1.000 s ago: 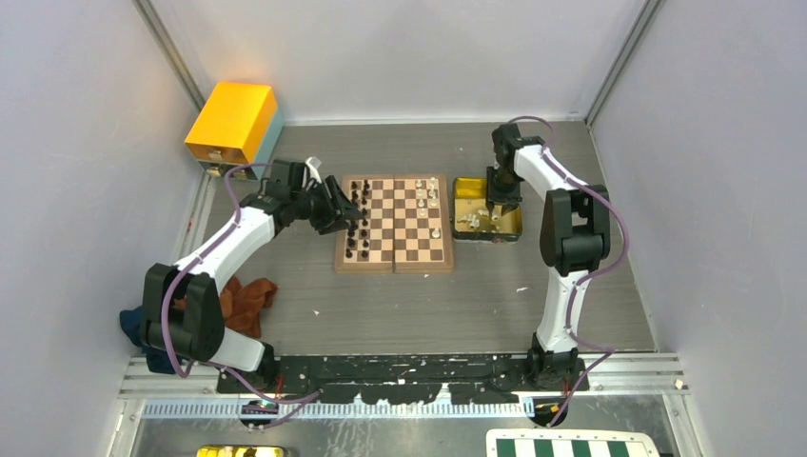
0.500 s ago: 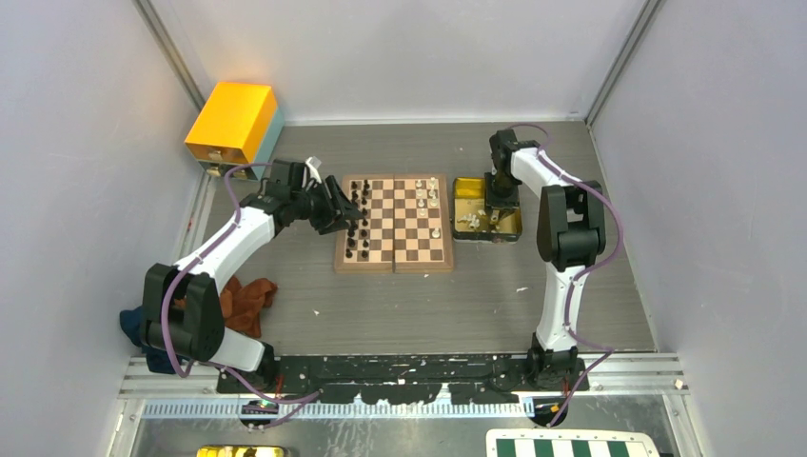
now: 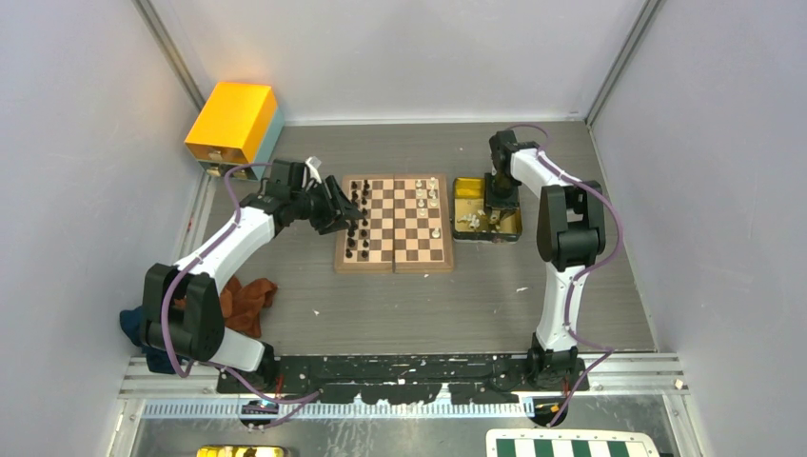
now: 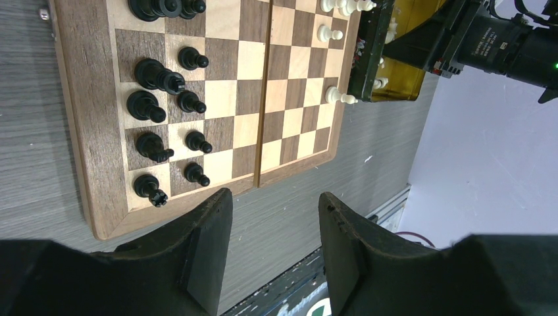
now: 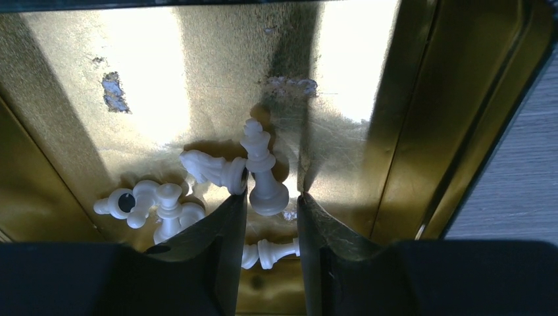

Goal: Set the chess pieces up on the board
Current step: Pick up the chess piece from the storage box.

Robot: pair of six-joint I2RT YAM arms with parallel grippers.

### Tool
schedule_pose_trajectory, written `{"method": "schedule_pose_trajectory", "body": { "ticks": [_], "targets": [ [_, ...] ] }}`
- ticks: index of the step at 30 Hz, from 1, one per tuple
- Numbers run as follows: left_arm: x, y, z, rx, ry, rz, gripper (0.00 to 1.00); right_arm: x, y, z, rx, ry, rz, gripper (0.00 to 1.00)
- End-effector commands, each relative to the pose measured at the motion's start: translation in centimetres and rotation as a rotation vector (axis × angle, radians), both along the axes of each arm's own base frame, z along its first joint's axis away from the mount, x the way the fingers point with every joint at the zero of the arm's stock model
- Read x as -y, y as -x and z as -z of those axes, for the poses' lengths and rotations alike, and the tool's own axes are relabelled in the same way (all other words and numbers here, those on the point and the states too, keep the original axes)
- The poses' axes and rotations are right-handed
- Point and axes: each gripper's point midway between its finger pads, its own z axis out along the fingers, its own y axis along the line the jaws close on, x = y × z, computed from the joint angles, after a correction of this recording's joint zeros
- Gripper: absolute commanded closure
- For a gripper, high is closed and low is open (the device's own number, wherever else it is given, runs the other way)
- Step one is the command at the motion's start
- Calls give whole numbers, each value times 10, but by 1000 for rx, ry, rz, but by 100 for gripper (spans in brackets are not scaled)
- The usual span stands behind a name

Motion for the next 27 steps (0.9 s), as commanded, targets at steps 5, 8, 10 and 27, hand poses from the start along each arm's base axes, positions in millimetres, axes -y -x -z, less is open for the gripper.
{"method": "schedule_pose_trajectory", "body": {
  "ticks": [5, 8, 10, 27],
  "targets": [
    [2, -8, -16, 71, 19, 24, 48, -1, -13, -7, 39, 4, -1, 60],
    [2, -7, -16, 69, 17, 23, 48, -2, -15, -6, 40, -1, -1, 61],
    [2, -8, -16, 69, 18, 23, 48, -2, -16, -6, 42, 1, -2, 61],
    [2, -10, -17, 71, 17, 22, 48, 0, -19, -7, 51, 15, -16, 77]
  ]
}}
